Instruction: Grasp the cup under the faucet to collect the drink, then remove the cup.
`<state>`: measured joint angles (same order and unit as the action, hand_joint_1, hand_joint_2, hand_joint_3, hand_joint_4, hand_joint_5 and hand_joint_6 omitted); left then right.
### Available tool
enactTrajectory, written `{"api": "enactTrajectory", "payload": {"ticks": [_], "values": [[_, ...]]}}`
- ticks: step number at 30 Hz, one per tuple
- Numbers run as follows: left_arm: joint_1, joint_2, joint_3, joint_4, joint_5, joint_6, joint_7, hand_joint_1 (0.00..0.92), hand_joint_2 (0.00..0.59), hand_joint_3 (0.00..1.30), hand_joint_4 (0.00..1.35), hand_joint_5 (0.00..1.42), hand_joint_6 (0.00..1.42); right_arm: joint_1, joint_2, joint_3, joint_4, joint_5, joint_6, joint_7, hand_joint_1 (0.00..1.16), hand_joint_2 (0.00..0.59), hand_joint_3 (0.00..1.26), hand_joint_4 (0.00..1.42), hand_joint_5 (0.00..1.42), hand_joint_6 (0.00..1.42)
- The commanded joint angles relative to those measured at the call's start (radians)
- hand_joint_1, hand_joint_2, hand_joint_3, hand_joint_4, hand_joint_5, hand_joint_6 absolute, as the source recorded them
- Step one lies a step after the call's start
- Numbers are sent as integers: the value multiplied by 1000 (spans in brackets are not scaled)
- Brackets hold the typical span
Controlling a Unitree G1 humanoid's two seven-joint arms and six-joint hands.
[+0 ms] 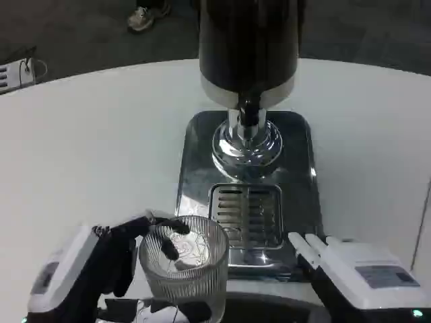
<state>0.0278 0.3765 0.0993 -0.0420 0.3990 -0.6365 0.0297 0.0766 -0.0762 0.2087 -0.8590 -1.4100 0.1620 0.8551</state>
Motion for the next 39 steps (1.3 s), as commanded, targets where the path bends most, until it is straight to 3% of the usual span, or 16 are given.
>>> {"api": "enactTrajectory", "payload": {"ticks": [1,39], "values": [[-5,7,3,-12,-29,-10,0,500,0,969,1110,1340,1424,-7,6,1,-3,3,-10,14,538,473,0,0,0,0],[-54,-9,-8,40,-6,14,21,494,0,970,1110,1340,1424,-15,10,-4,13,-4,-8,12,522,478,0,0,0,0]]}}
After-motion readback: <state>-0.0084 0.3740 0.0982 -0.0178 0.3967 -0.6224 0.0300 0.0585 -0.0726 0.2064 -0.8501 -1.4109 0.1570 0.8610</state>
